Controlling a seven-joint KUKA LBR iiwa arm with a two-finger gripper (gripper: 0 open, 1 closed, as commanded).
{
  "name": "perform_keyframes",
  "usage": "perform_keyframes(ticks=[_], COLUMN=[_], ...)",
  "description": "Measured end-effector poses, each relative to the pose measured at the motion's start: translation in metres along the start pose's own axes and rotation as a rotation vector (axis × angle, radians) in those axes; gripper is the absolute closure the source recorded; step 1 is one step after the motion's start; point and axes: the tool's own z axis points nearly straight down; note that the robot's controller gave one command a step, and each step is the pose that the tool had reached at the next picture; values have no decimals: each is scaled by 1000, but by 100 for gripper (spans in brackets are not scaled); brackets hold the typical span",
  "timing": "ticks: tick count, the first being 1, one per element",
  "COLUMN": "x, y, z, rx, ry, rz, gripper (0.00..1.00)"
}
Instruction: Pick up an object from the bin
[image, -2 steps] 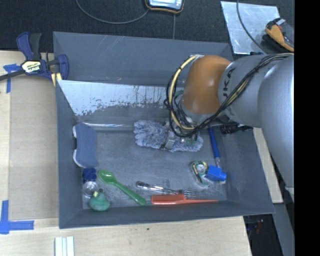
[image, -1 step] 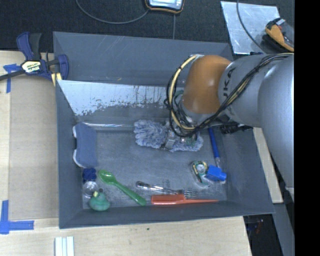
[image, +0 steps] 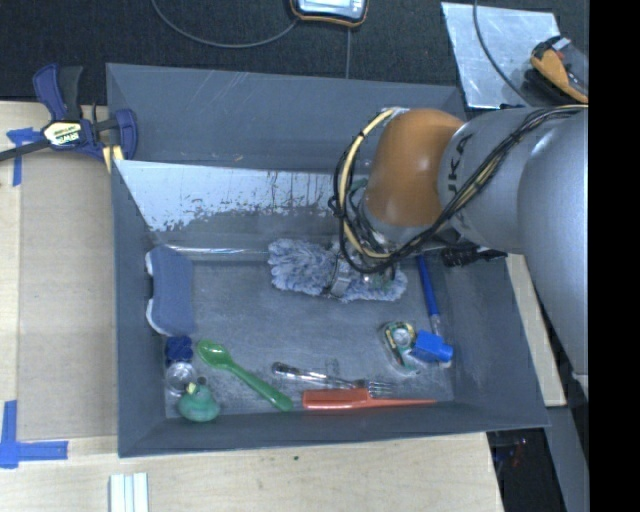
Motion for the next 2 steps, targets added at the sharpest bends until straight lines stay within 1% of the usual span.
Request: perform_keyframes(ticks=[1,2], x=[2,-1], y=[-1,0], z=[-31,-80], rx=[2,0], ry=[11,0], rz=[0,-1], gripper=[100,100])
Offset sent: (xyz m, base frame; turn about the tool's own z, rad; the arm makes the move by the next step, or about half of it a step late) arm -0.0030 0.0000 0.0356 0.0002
